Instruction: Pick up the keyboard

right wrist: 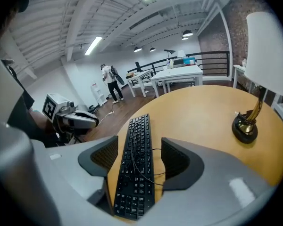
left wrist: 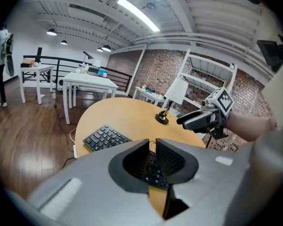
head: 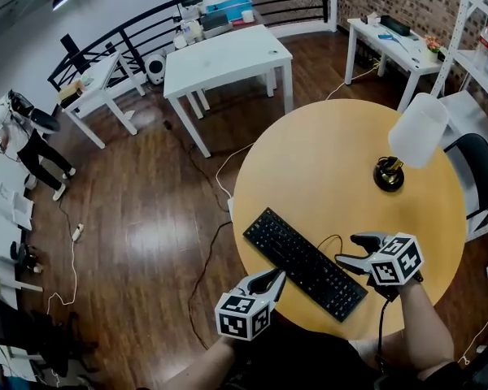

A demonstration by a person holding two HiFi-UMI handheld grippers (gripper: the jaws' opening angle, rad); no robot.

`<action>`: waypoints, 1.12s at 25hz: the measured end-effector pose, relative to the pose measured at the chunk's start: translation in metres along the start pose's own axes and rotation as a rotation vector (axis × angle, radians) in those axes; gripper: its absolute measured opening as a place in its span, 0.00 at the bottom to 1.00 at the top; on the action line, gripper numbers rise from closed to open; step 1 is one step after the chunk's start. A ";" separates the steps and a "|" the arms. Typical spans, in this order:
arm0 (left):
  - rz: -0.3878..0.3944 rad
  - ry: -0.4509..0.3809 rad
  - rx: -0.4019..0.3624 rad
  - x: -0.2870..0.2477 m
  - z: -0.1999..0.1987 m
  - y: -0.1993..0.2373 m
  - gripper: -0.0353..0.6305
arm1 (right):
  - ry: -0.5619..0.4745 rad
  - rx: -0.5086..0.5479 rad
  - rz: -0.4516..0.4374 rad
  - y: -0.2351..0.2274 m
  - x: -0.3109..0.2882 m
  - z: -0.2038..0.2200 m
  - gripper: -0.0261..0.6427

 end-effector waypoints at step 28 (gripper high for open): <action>0.007 0.274 0.432 -0.071 0.100 0.058 0.54 | 0.280 -0.132 -0.056 -0.031 -0.106 0.039 0.52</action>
Point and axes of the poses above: the fingertips, and each gripper's own axes: x backward along the fingers, y to its left, z out of its underside, the point moved 6 cm from there along x, backward along the fingers, and after that the axes turned 2 degrees about -x, right-handed, at the moved point
